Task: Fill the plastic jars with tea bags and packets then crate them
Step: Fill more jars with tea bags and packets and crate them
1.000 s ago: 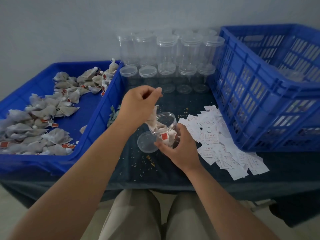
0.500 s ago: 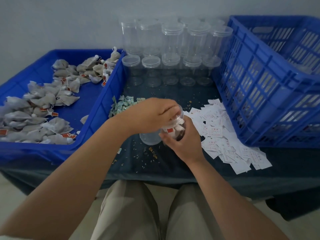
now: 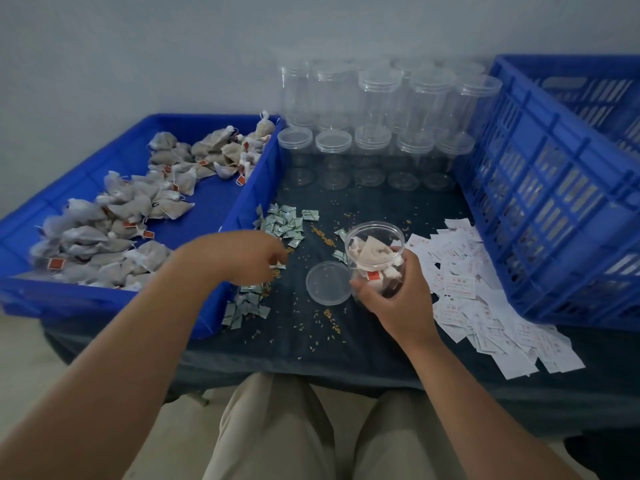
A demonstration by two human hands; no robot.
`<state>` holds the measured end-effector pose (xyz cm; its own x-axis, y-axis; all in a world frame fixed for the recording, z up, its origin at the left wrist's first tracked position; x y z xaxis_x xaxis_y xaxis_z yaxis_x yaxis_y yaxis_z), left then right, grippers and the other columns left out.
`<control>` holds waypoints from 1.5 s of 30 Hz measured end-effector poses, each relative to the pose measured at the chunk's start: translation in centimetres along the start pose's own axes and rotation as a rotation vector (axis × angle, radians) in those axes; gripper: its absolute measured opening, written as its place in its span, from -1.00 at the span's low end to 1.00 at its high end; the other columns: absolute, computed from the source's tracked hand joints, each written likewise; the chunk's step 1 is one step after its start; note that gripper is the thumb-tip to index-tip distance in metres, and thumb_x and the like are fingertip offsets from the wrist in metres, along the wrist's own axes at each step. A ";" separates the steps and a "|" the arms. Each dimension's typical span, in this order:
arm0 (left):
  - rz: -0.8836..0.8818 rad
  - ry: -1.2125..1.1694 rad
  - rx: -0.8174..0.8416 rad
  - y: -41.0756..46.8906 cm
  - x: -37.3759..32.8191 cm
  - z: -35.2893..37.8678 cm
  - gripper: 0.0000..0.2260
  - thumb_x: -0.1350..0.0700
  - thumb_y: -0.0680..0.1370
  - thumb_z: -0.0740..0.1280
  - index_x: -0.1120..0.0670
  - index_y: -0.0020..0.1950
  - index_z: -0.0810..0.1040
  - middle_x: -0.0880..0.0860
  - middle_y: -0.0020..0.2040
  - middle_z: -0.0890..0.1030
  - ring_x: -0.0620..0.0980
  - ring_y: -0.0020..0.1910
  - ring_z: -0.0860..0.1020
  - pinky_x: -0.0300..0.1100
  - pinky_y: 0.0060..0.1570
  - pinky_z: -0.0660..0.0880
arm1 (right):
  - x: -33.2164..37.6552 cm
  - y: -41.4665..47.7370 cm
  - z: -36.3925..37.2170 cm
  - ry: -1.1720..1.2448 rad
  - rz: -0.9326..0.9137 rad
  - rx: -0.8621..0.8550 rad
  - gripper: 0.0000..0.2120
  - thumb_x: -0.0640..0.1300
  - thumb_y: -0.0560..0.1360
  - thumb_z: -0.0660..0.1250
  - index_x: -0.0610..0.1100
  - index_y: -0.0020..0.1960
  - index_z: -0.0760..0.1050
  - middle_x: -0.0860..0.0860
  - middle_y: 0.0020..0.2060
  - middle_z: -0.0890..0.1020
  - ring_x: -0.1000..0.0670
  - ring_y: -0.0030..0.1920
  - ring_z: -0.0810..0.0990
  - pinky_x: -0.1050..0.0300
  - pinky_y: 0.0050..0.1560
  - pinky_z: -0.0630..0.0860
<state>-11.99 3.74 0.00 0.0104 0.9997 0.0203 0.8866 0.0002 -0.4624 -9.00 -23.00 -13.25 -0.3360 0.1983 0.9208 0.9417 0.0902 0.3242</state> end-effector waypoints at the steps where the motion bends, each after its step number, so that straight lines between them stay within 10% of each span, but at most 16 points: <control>1: -0.016 0.072 0.003 0.7 -0.8 1.6 -0.61 0.16 0.66 0.31 0.01 0.50 0.44 0.05 0.40 0.49 0.06 0.24 0.57 -0.05 0.08 0.53 | 0.0 0.0 0.0 -0.010 0.004 0.004 -0.21 0.39 0.31 0.60 0.02 0.36 0.45 0.13 0.17 0.68 0.09 0.16 0.70 -0.05 0.11 0.70; 17: -0.293 -0.155 -0.521 6.1 -0.6 6.9 -0.93 0.25 0.64 0.30 0.10 0.02 0.45 0.16 0.05 0.62 0.13 -0.06 0.64 -0.05 -0.22 0.51 | 0.2 -0.1 -0.1 -0.024 0.000 0.013 -0.23 0.31 0.26 0.69 0.09 0.34 0.48 0.20 0.16 0.66 0.11 0.18 0.68 0.02 0.10 0.69; 24: -0.047 -0.639 -0.848 2.7 -3.9 1.6 -0.97 -0.05 0.63 0.40 -0.19 0.02 0.58 -0.27 -0.13 0.67 -0.25 -0.19 0.60 -0.32 -0.26 0.44 | 0.3 -0.1 -0.1 0.005 -0.032 -0.003 -0.21 0.27 0.28 0.70 0.03 0.37 0.47 0.17 0.19 0.65 0.07 0.22 0.67 -0.01 0.15 0.68; 40: 0.356 -0.438 -0.620 1.4 -10.2 -0.3 -0.85 -0.10 0.66 0.37 -0.16 0.07 0.74 -0.22 -0.03 0.70 -0.24 -0.12 0.60 -0.20 -0.06 0.55 | 0.9 -1.0 -2.2 0.055 -0.041 0.029 -0.31 0.23 0.36 0.69 0.06 0.35 0.49 0.07 0.16 0.68 -0.06 0.14 0.71 -0.13 0.06 0.71; 45: 0.357 -0.606 -0.582 2.5 -11.4 -0.1 -0.87 -0.04 0.61 0.46 -0.27 0.07 0.76 -0.47 -0.16 0.63 -0.44 -0.17 0.57 -0.50 -0.23 0.42 | 1.0 -1.3 -3.4 0.102 -0.005 0.005 -0.31 0.27 0.35 0.67 0.15 0.36 0.48 0.08 0.19 0.68 -0.07 0.16 0.72 -0.07 0.05 0.73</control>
<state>-9.86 -7.61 -1.30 0.2304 0.7788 -0.5834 0.9722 -0.1589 0.1718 -10.51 -26.28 -12.06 -0.3366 0.0972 0.9366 0.9399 0.0960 0.3278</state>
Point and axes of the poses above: each hand's wrist, its own y-axis towards the middle knuckle, its own z-axis out of the palm, x = y × z, the point moved 1 cm from there along y, towards the middle knuckle
